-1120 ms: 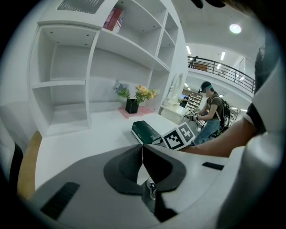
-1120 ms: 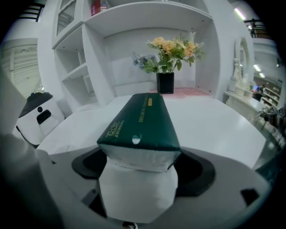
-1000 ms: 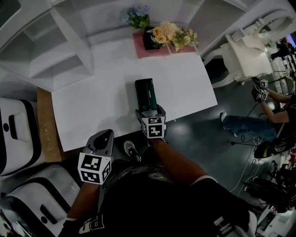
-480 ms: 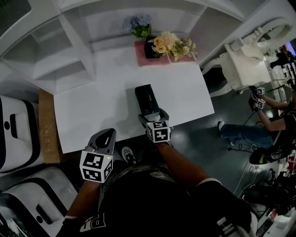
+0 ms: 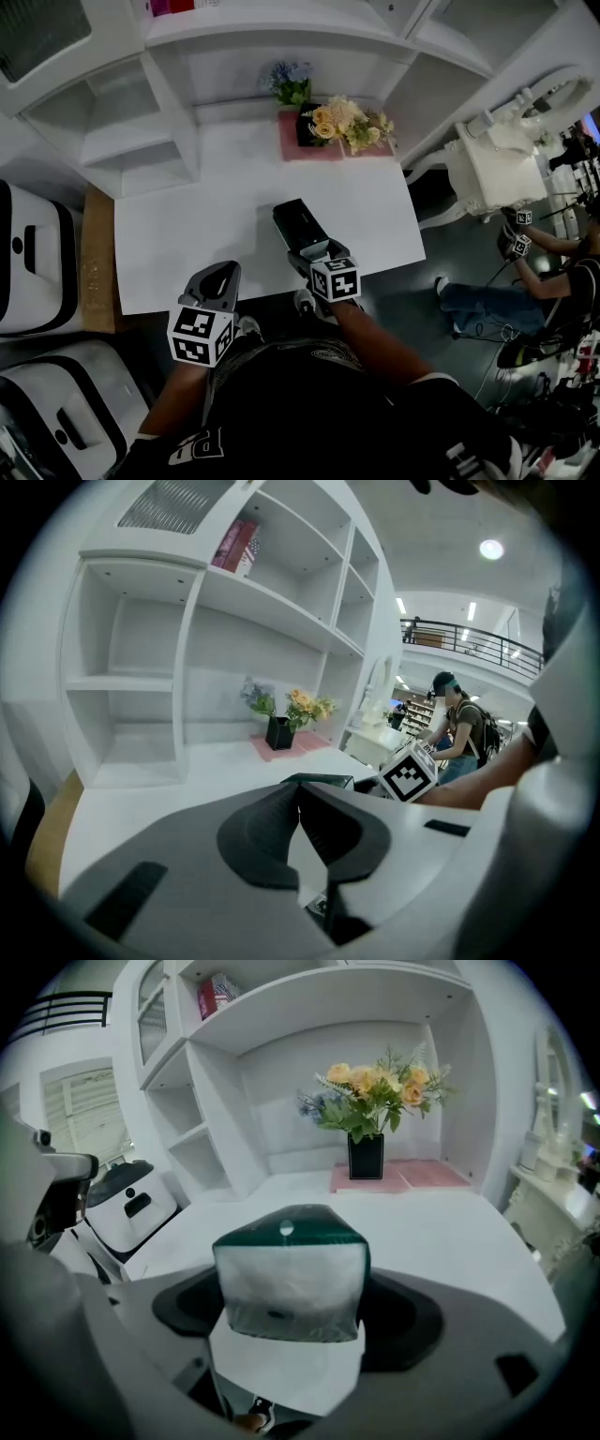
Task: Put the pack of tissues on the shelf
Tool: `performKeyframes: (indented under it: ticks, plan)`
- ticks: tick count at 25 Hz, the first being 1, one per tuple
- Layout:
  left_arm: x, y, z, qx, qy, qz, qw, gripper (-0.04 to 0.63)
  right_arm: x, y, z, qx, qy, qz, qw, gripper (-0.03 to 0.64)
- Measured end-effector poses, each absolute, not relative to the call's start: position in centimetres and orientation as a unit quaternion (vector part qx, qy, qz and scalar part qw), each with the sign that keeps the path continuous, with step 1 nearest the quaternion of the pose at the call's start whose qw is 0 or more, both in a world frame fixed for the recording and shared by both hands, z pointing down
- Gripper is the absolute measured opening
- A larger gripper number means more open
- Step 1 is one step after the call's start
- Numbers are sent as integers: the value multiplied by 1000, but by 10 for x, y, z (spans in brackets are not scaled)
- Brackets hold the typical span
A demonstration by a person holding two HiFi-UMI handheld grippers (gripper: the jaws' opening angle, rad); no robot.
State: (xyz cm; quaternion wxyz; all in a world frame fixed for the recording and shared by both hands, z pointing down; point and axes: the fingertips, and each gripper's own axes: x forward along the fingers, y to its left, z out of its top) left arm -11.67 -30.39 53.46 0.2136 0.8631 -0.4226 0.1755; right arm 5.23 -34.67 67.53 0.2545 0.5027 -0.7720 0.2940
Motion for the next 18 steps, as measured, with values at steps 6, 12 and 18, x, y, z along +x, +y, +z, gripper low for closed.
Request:
performKeyframes:
  ticks: [6,12,18]
  plan:
    - [-102,-314,523,857,-441,147,222,15,62,-349,650,467,-799,283,250,431]
    - [-98,-324,510,851,-458,139,215,15,65,-352,612,438,-827,263,235,431]
    - [-99,-335,493,850,-471,131,194,15,61,-355,561,419,-853,236,201,431]
